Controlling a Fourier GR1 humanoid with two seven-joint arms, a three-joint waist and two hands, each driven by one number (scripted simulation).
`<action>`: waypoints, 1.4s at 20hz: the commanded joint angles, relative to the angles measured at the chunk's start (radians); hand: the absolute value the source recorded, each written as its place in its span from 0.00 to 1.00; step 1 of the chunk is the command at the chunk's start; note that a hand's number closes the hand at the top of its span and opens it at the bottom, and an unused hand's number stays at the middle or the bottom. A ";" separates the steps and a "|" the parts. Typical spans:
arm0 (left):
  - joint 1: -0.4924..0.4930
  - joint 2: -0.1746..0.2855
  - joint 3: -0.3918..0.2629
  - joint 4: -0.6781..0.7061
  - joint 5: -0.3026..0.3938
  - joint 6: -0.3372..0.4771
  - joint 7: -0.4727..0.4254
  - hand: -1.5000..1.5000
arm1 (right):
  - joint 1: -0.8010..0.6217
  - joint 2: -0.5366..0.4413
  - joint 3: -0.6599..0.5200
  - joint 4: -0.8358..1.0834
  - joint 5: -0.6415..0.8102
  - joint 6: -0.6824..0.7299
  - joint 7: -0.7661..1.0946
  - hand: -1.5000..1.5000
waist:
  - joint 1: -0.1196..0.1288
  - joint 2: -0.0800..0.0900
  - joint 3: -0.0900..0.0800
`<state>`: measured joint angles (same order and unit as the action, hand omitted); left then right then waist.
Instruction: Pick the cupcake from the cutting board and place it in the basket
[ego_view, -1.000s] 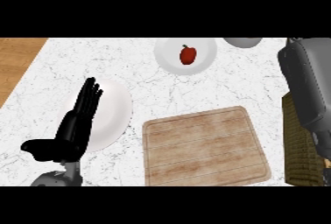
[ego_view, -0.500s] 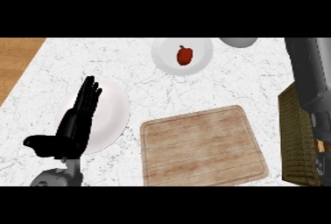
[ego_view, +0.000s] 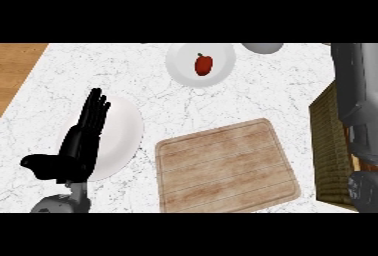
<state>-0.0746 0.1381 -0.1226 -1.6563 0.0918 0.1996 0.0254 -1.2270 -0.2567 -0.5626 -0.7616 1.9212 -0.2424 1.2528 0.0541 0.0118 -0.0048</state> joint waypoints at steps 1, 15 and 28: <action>0.009 -0.010 0.006 0.023 0.009 -0.002 -0.009 0.50 | -0.054 0.056 -0.077 -0.077 0.111 0.066 0.235 1.00 | -0.021 -0.008 0.000; 0.055 0.003 0.030 0.001 0.009 -0.005 -0.039 0.50 | 0.150 0.255 -0.209 -0.351 0.287 0.121 0.235 1.00 | -0.036 -0.017 0.004; 0.040 -0.005 0.029 0.018 0.010 -0.019 -0.038 0.50 | 0.323 0.257 -0.091 -0.511 0.130 0.159 0.234 1.00 | -0.031 -0.018 0.004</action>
<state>-0.0223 0.1333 -0.0966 -1.6456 0.1014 0.1849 -0.0120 -0.9396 0.0002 -0.7116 -1.2353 2.0997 -0.0979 1.2429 0.0189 -0.0062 -0.0007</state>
